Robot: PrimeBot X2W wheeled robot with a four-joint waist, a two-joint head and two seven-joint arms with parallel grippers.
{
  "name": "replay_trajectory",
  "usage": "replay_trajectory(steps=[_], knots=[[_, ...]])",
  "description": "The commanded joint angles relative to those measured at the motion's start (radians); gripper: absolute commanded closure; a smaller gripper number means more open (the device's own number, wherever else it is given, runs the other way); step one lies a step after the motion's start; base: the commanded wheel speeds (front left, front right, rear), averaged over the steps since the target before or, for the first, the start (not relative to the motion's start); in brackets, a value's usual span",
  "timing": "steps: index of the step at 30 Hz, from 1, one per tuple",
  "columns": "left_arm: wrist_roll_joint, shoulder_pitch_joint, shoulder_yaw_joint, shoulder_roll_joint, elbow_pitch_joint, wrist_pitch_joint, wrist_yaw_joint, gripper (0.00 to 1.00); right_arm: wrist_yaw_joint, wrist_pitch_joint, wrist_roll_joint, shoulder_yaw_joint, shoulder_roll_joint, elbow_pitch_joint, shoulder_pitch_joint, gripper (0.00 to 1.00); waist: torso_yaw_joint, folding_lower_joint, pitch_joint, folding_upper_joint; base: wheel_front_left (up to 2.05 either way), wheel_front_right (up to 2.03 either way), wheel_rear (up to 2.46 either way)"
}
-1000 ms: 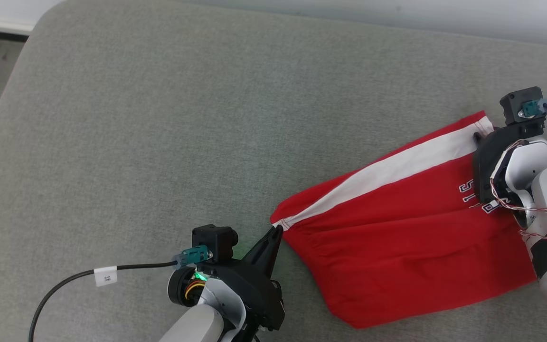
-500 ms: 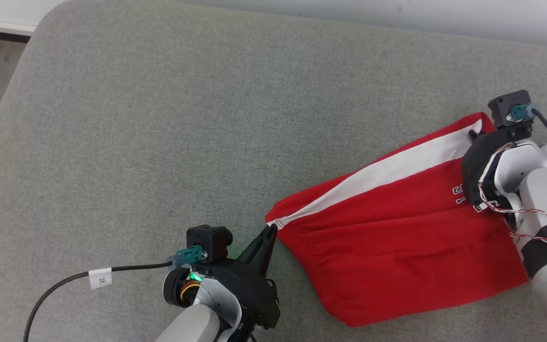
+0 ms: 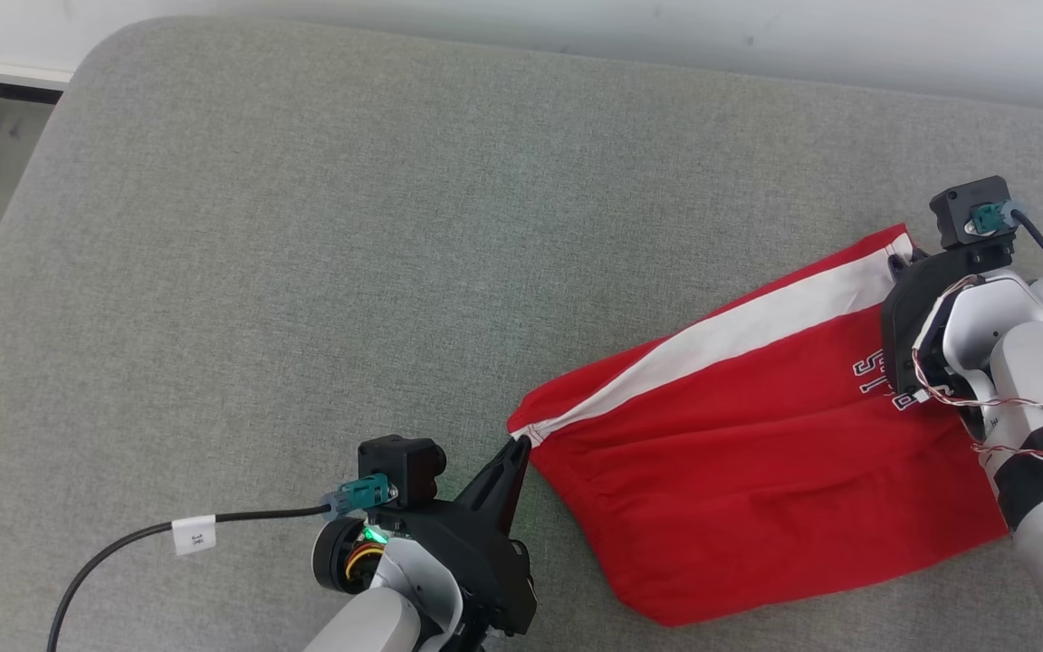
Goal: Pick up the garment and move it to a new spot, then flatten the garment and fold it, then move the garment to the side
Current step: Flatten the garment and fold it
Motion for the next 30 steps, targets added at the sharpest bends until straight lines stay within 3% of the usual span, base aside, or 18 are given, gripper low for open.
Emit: replay_trajectory(steps=[1, 3, 8, 13, 19, 23, 27, 30], knots=[[-0.001, 0.006, -0.001, 0.006, -0.003, 0.002, 0.005, 1.0, -0.002, -0.003, -0.004, 0.003, 0.003, 0.004, -0.004, 0.76, 0.001, 0.0, -0.001, 0.0, 0.0, 0.0, 0.0], [-0.002, 0.008, 0.0, 0.008, -0.005, 0.001, 0.006, 1.0, -0.002, -0.008, -0.007, 0.008, 0.004, 0.006, -0.007, 1.0, 0.002, 0.0, -0.002, 0.0, 0.0, 0.0, 0.0], [-0.008, -0.009, 0.034, 0.017, -0.035, -0.052, 0.002, 1.0, -0.002, -0.055, 0.005, 0.0, 0.006, -0.024, -0.027, 1.0, -0.007, 0.0, -0.02, 0.0, 0.0, 0.0, 0.0], [-0.055, -0.098, 0.116, 0.046, -0.104, -0.071, -0.023, 1.0, -0.002, -0.135, 0.033, -0.088, 0.005, -0.095, -0.056, 1.0, -0.039, 0.0, -0.028, 0.0, 0.0, 0.0, 0.0], [-0.107, -0.311, 0.229, 0.111, -0.134, -0.013, -0.048, 1.0, -0.002, -0.175, 0.015, -0.144, 0.063, -0.158, -0.205, 1.0, -0.144, 0.0, 0.043, 0.0, 0.0, 0.0, 0.0], [-0.117, -0.487, 0.322, 0.094, -0.107, -0.088, -0.04, 1.0, -0.002, -0.297, -0.026, -0.193, 0.104, -0.169, -0.369, 1.0, -0.207, 0.0, 0.087, 0.0, 0.0, 0.0, 0.0], [-0.069, -0.633, 0.364, 0.093, -0.084, -0.205, -0.064, 1.0, -0.002, -0.462, -0.104, -0.227, 0.144, -0.172, -0.483, 1.0, -0.25, 0.0, 0.1, 0.0, 0.0, 0.0, 0.0], [-0.038, -0.696, 0.382, 0.073, -0.088, -0.247, -0.087, 1.0, -0.002, -0.548, -0.177, -0.236, 0.138, -0.173, -0.524, 1.0, -0.264, 0.0, 0.105, 0.0, 0.0, 0.0, 0.0]])
